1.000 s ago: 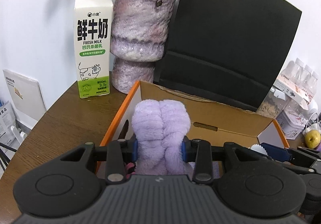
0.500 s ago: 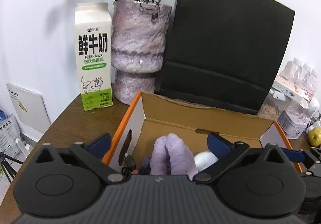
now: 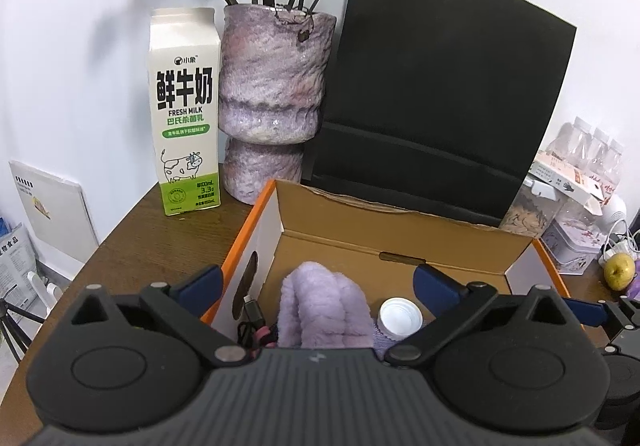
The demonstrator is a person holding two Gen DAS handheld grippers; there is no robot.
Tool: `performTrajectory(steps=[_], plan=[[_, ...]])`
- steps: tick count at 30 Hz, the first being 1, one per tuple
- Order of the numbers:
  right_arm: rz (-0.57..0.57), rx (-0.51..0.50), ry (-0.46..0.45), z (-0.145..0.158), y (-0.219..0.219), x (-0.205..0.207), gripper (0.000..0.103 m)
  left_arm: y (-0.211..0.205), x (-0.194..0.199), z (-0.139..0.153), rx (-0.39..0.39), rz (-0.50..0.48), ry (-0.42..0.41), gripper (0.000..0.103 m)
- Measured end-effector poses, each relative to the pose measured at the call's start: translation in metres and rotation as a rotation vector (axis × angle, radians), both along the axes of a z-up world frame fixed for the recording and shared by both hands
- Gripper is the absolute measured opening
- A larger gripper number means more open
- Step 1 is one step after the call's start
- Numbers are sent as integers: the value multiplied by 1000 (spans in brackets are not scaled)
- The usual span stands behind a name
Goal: Organize objects
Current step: 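Open the left gripper to drop the cloth while the right releases the lid, then withdraw both tools from the box back toward the table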
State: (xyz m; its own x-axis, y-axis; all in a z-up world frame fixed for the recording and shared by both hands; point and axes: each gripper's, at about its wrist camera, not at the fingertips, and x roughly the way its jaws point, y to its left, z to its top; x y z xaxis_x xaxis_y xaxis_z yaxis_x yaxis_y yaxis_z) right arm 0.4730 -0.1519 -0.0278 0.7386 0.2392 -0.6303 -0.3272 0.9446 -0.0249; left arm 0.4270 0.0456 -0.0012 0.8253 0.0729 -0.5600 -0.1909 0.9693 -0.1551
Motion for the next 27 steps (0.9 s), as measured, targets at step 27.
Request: performTrajectory(steps=[27], plan=[[-16, 12, -38, 24, -18, -72, 103, -9, -75, 18, -16, -28, -43, 103]])
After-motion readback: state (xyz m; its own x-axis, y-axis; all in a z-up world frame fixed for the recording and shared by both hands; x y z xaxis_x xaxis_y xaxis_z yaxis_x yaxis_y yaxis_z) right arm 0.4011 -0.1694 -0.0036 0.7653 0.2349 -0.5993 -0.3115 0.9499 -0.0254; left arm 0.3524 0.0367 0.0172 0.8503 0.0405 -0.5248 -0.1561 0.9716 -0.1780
